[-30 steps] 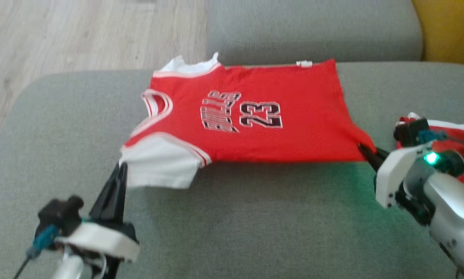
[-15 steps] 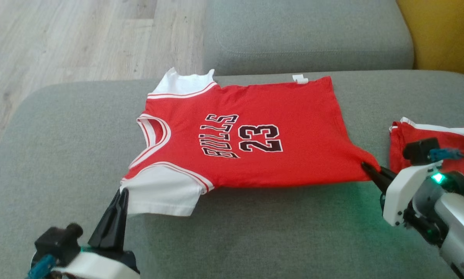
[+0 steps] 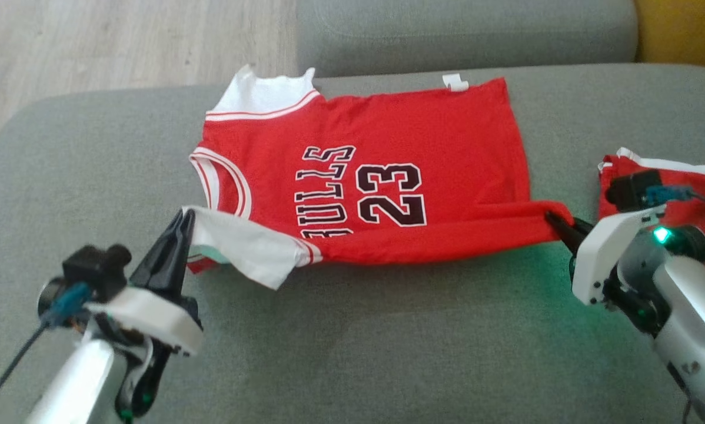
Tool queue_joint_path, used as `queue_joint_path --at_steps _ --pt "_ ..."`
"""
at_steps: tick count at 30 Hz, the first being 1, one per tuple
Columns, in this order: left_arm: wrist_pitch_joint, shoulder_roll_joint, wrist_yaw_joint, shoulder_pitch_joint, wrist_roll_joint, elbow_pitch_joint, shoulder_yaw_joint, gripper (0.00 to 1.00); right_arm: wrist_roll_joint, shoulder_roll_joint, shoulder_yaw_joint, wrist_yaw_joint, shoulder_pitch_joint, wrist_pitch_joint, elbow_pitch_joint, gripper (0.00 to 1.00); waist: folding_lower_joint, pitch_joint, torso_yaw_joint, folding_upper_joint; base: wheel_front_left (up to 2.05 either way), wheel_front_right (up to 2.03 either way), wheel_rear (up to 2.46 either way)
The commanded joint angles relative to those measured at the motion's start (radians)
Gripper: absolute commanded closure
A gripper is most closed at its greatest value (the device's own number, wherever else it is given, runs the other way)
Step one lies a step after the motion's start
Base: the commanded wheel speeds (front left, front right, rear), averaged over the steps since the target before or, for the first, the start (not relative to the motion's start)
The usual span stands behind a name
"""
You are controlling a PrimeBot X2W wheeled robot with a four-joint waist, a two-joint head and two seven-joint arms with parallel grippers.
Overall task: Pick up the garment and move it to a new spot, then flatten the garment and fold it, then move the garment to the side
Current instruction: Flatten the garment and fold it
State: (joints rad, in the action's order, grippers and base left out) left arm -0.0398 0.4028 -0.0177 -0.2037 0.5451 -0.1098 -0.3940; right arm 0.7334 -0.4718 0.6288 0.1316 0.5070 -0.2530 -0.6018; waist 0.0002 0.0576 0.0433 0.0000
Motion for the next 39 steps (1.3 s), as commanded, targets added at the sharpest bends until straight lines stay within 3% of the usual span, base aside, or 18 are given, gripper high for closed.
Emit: queue_joint_path --at_steps 1,11,27,28,29,34,39 --pt "-0.003 0.034 -0.006 -0.081 -0.012 0.008 0.033 1.00 -0.014 -0.001 -0.008 -0.001 0.038 -0.005 0.012 1.00 -0.0002 0.014 -0.003 0.0000 0.00 0.00 0.00" --pt "-0.024 0.037 -0.047 -0.258 -0.044 -0.169 0.001 1.00 -0.057 0.043 -0.007 -0.001 0.136 -0.028 -0.064 1.00 -0.0002 0.084 -0.006 0.0000 0.00 0.00 0.00" --pt "0.025 0.003 -0.094 -0.557 -0.100 -0.475 -0.069 1.00 -0.072 0.106 0.057 -0.001 0.328 -0.061 -0.183 1.00 -0.0002 0.190 -0.004 0.0000 0.00 0.00 0.00" --pt "0.030 -0.004 -0.096 -0.574 -0.103 -0.497 -0.076 1.00 -0.079 0.105 0.061 -0.001 0.342 -0.053 -0.194 0.58 -0.0002 0.195 -0.004 0.0000 0.00 0.00 0.00" --pt "0.043 -0.011 -0.096 -0.594 -0.107 -0.519 -0.079 0.00 -0.086 0.106 0.060 -0.001 0.357 -0.041 -0.207 0.00 -0.0002 0.200 -0.004 0.0000 0.00 0.00 0.00" --pt "0.168 -0.061 -0.076 -0.686 -0.111 -0.604 -0.059 0.00 -0.122 0.126 0.025 -0.001 0.433 0.081 -0.275 0.00 -0.0002 0.212 -0.004 0.0000 0.00 0.00 0.00" --pt "0.293 -0.113 -0.062 -0.697 -0.094 -0.603 -0.015 0.00 -0.207 0.150 -0.044 -0.001 0.472 0.354 -0.340 0.00 -0.0002 0.182 -0.001 0.0000 0.00 0.00 0.00"
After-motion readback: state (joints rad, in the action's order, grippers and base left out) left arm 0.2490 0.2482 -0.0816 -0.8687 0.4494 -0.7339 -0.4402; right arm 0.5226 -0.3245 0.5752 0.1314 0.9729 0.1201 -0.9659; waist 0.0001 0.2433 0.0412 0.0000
